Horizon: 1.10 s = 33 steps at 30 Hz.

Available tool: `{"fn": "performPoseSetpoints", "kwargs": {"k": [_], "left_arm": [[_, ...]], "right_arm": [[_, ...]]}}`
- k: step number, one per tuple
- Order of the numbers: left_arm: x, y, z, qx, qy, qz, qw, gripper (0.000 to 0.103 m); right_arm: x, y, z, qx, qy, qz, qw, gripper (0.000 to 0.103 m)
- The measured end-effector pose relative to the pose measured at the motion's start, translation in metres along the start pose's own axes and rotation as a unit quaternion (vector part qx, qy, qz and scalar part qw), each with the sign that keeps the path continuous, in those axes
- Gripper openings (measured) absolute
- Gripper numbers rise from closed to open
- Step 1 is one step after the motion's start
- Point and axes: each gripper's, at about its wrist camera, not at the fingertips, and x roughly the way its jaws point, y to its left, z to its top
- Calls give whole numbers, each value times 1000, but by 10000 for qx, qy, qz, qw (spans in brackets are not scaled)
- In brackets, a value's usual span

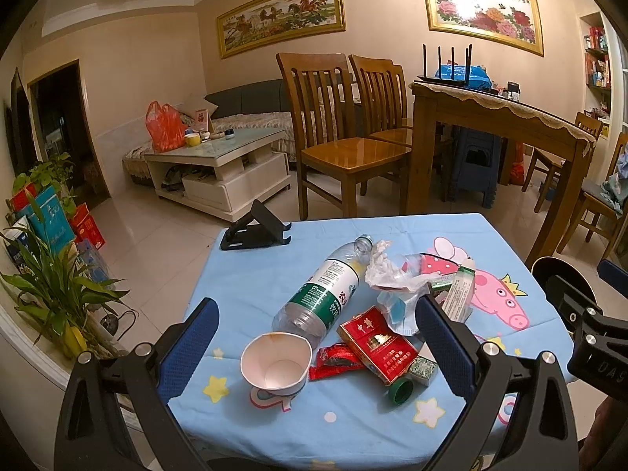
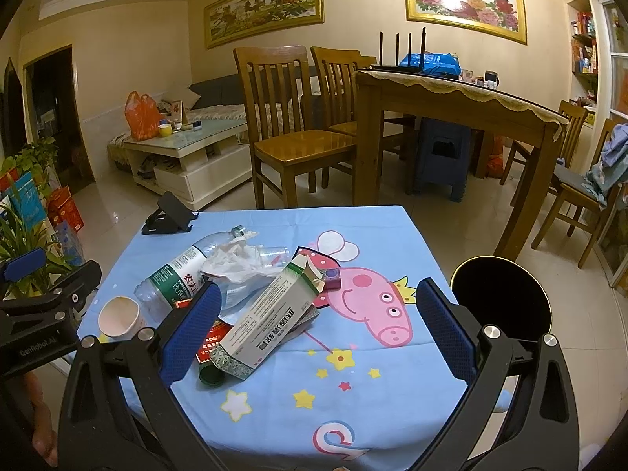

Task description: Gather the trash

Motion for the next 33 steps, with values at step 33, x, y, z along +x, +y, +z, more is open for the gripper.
{"fn": "performPoseSetpoints", "kwargs": {"k": [33], "left_arm": [[45,75,-26,-451,486,447,9968,97]], "right_arm": [[57,51,40,165,1227,2326,9647,98]]}}
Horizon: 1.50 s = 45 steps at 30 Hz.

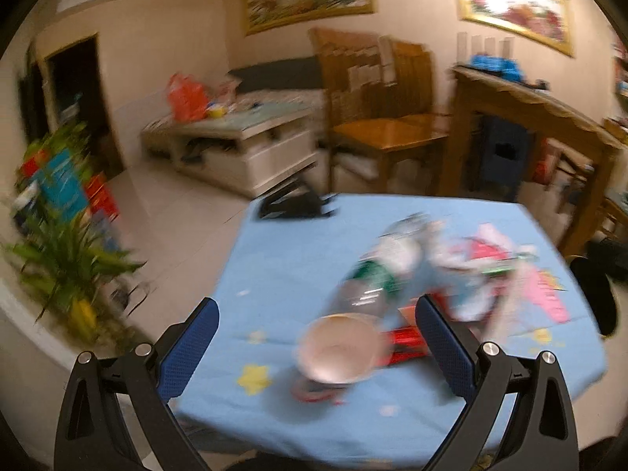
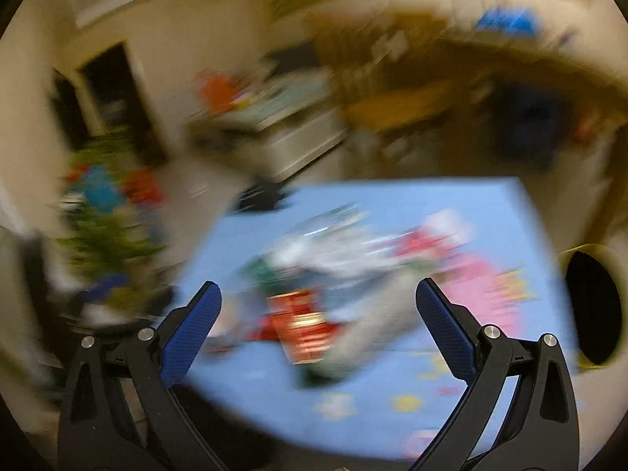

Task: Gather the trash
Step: 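Grasp the water bottle with the right tool while the left tool grasps the paper cup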

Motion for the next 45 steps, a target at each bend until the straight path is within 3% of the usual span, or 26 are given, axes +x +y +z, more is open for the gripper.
{"fn": "performPoseSetpoints", "kwargs": {"k": [2,3,8,11,12,14,17,19,22,24,28,33,36,40,45], "left_arm": [[21,35,-8,-271,215,183,9992,97],[28,48,-11,-356,285,273,9986,97],[54,112,-32,-674,544,741,9935,97],[63,141,-42,-880,651,858,9903,97],[65,147,-45,-916,641,887,9898,97],[65,156,-48,-960,596,878,9897,97],[63,158,-49,-967,445,585,9926,97],[55,151,-47,-774,157,294,9964,97],[42,132,-47,-299,-170,-139,9993,97],[32,118,-50,105,-343,-490,9982,97],[18,96,-57,724,-603,-913,9914,97],[12,63,-60,1341,-677,-1940,9694,97],[27,40,-59,1662,-366,-2583,9510,97],[52,11,-54,2029,70,-2796,9384,97],[89,-10,-44,2096,546,-2515,9433,97]], "right_arm": [[34,4,19,204,518,775,9954,98],[50,7,27,261,710,960,9925,98],[149,23,50,874,1685,1415,9716,98],[197,22,52,1055,1855,362,9763,83],[207,20,52,1156,1906,209,9746,82],[229,15,48,1346,2046,-86,9695,81],[255,3,43,1643,2187,-894,9577,84],[264,-4,36,1921,2289,-877,9503,85],[284,-6,32,1859,2383,-837,9495,75],[283,-1,33,1789,2297,-806,9533,73],[264,1,36,1926,2057,-23,9595,69],[229,-6,48,2009,1580,449,9658,66],[213,-15,46,2129,1602,752,9609,66],[199,-27,33,2377,1718,1200,9485,66],[152,-42,25,2546,1455,1836,9383,66]]}}
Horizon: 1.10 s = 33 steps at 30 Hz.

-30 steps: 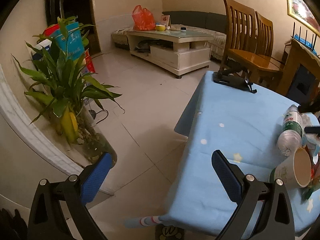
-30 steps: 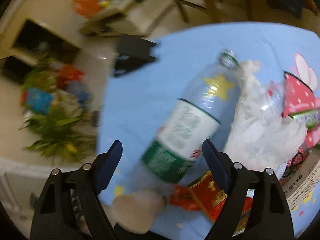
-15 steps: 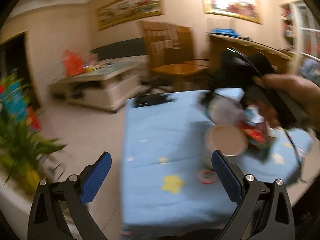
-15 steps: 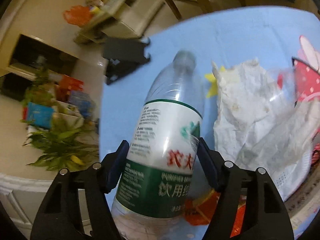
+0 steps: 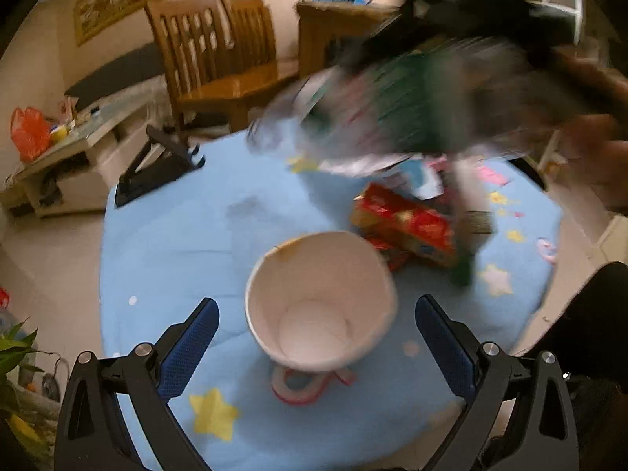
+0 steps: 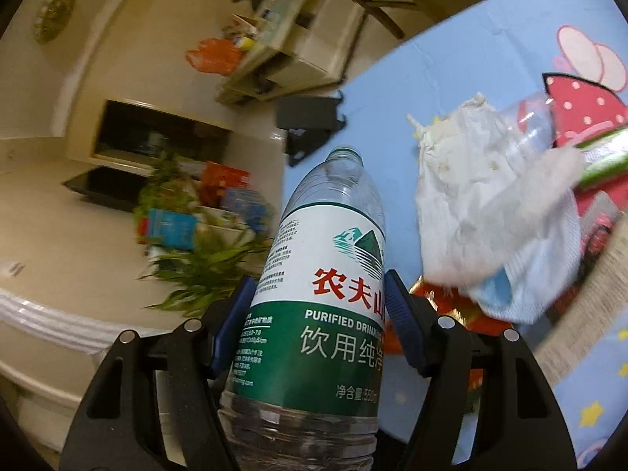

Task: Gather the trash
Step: 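Grasp the water bottle with the right tool while the left tool grasps the paper cup, then carry bottle and cup to the black bin and release both inside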

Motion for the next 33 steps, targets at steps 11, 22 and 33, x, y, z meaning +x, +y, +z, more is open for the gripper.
{"fn": "performPoseSetpoints", "kwargs": {"k": [11,22,33], "left_arm": [[-11,32,9,-1074,-225,268,9936,51],[-61,-29,80,-1008,-827,155,9913,54],[23,-240,173,446,-461,-1282,9897,55]], "right_arm": [[-131,-16,-27,-377,-845,458,9947,67],[-310,-139,-29,75,-3187,-1160,9407,67],[-364,-297,-20,1333,-3146,-2111,9158,86]]}}
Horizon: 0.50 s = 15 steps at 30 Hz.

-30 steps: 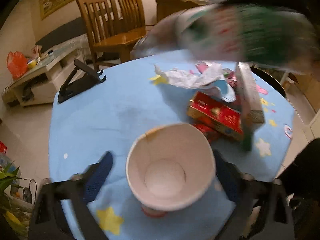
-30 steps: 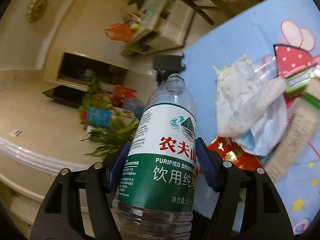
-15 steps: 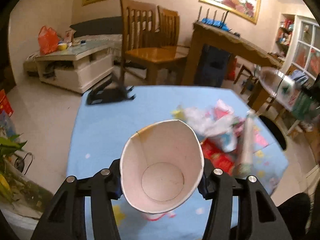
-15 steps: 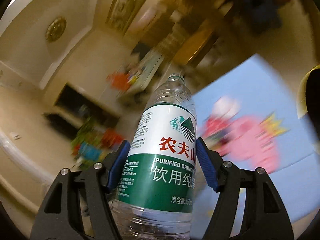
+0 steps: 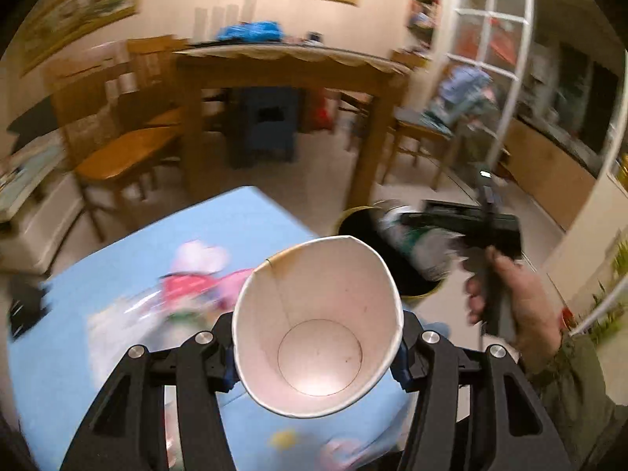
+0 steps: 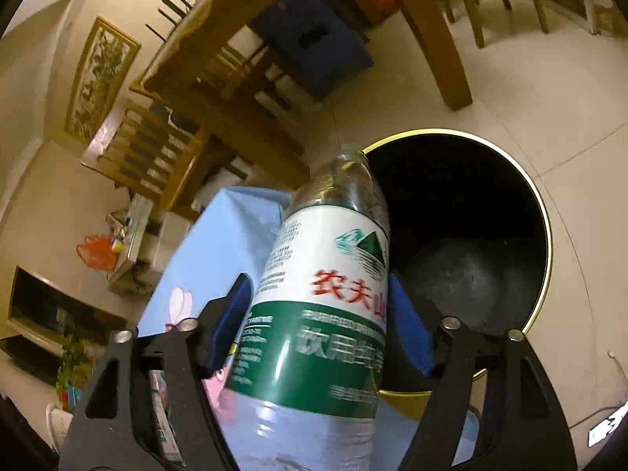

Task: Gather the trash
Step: 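Carry bottle and cup to the black bin and release both inside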

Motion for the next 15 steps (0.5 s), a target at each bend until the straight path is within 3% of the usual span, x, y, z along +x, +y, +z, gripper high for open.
{"fn": "performPoseSetpoints", "kwargs": {"k": [2,6,11,15], "left_arm": [[30,-20,9,75,120,-291,9995,55],[86,-39,18,-55,418,-684,9968,55],[134,-58,33,-7,698,-702,9951,56],[164,-70,53,13,833,-775,9935,57]], "right_arm": [[2,-11,0,93,71,-30,9999,93],[-30,-27,2,339,-662,-174,9971,94],[-87,-54,2,741,-1626,-146,9838,95],[-112,-59,1,854,-2105,-156,9737,97]]}}
